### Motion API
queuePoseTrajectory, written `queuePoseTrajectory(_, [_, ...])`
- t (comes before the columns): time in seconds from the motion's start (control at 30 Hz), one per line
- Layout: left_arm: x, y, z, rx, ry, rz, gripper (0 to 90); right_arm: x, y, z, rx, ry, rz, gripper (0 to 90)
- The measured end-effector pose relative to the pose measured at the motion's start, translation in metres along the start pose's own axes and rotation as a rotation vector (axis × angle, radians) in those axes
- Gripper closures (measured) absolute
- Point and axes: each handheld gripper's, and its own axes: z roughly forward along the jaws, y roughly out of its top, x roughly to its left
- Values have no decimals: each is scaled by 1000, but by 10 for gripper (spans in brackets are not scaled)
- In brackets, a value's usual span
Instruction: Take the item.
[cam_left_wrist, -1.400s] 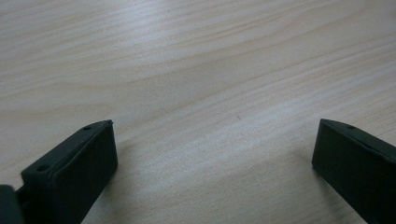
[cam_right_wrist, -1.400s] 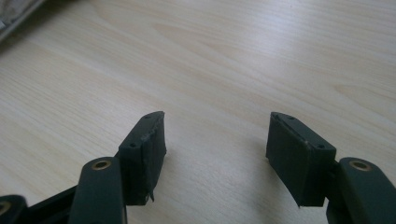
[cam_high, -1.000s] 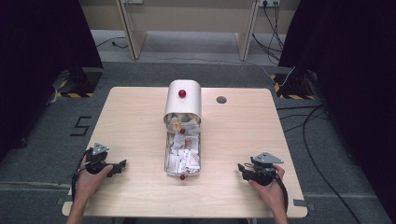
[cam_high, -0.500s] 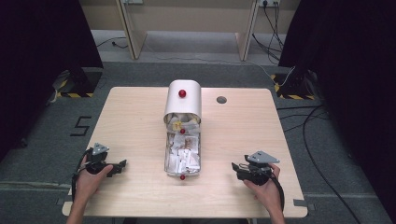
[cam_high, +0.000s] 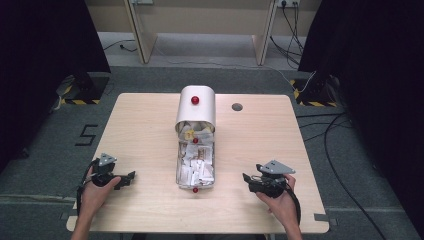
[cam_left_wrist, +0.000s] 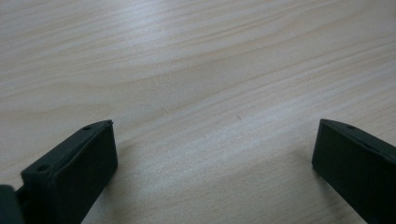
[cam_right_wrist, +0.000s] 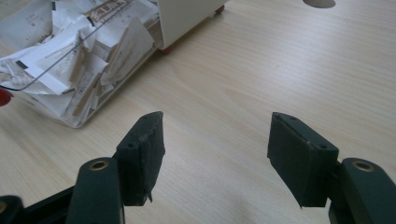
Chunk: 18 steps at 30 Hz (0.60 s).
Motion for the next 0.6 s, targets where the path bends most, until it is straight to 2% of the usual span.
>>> queuePoseTrajectory(0.6, [0, 0, 0, 0, 0, 0, 0, 21, 19, -1, -31, 49, -53, 398])
